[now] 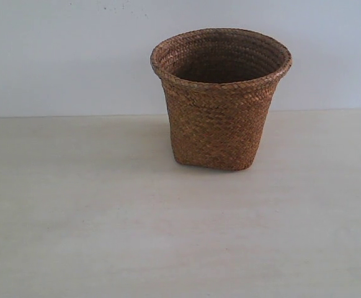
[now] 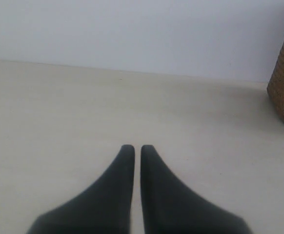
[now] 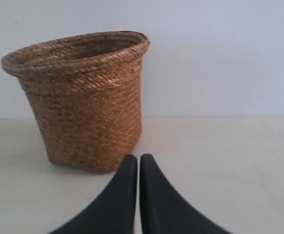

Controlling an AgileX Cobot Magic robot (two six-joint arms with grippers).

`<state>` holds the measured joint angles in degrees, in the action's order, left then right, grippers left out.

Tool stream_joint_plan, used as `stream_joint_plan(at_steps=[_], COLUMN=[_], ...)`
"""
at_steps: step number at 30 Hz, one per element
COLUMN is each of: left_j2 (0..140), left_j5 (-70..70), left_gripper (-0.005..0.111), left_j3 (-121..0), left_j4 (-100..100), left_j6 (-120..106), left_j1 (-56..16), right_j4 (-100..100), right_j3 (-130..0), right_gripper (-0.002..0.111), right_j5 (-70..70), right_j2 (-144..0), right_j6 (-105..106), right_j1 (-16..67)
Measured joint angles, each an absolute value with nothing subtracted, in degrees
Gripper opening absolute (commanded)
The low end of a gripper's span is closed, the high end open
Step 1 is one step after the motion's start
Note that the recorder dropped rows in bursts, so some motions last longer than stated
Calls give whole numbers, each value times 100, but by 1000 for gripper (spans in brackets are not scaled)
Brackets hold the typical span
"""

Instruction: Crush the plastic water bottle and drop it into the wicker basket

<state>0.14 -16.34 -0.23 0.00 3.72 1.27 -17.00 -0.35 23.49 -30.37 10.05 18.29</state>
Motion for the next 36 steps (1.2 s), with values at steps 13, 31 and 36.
stream_joint_plan(at_steps=[13, 31, 36], left_j2=[14, 14, 14], left_j5=[-1634, -1634, -1634], left_gripper=[4, 4, 4], left_j3=[-23, -23, -23], left_j4=[0, 0, 0], left_j6=[372, 372, 372], left_j1=[127, 127, 127], right_j4=[255, 218, -115], right_j3=[-26, -13, 0], right_gripper=[0, 0, 0], right_j5=[62, -1865, -1982], right_j2=[-1160, -38, -38], right_j6=[121, 0, 134], right_j1=[-138, -220, -220])
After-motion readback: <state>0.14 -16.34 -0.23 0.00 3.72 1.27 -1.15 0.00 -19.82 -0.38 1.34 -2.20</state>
